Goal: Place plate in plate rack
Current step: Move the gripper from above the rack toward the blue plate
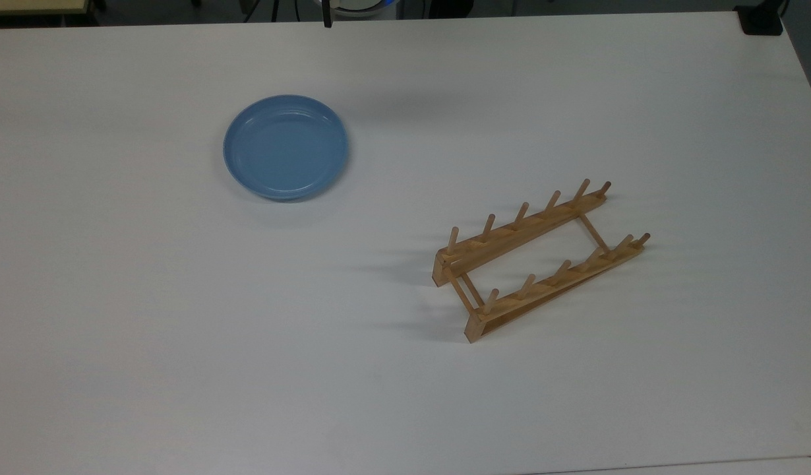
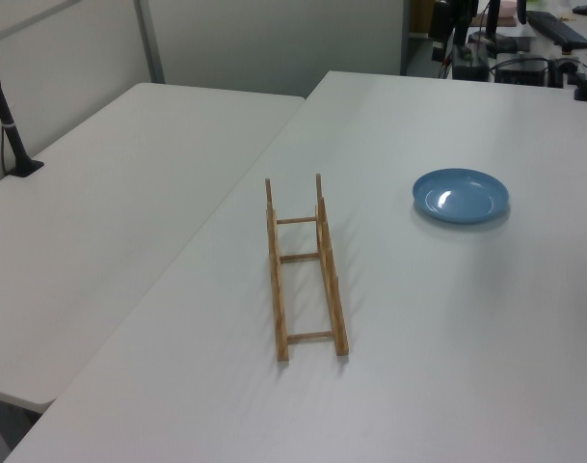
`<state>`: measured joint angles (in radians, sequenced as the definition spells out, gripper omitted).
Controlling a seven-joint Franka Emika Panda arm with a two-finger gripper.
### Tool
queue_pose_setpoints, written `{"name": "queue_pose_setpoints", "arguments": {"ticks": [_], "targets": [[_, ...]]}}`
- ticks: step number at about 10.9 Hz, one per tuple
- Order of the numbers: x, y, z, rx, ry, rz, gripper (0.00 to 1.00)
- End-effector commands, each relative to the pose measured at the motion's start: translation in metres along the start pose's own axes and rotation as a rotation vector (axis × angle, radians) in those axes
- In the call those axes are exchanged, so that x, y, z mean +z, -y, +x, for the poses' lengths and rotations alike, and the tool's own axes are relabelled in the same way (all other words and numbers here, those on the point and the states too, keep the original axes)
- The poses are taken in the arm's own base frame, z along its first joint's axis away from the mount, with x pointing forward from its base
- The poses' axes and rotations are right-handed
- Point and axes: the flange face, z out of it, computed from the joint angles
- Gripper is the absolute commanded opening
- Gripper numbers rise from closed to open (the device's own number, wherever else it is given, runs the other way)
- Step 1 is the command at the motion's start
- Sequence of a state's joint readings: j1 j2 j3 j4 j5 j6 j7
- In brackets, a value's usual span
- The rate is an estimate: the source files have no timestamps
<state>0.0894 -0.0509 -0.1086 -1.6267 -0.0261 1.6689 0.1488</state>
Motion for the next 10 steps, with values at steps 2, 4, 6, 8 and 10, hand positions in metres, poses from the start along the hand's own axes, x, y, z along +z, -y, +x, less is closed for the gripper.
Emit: {"name": "queue_pose_setpoints", "arguments": {"ticks": [2,4,6,8,10], "targets": [[-0.005,-0.003,-0.004,-0.011,-0.009,0.048,1.0],[-0.004,-0.002,-0.003,-0.015,-0.008,0.047,1.0],[-0.004,-0.005,-0.004,-0.086,-0.007,0.044,1.0],[0.004,-0.016,-0.01,-0.291,0.048,0.009,1.0],[0.012,-0.044,-0.01,-0.333,0.081,-0.017,1.0]]}}
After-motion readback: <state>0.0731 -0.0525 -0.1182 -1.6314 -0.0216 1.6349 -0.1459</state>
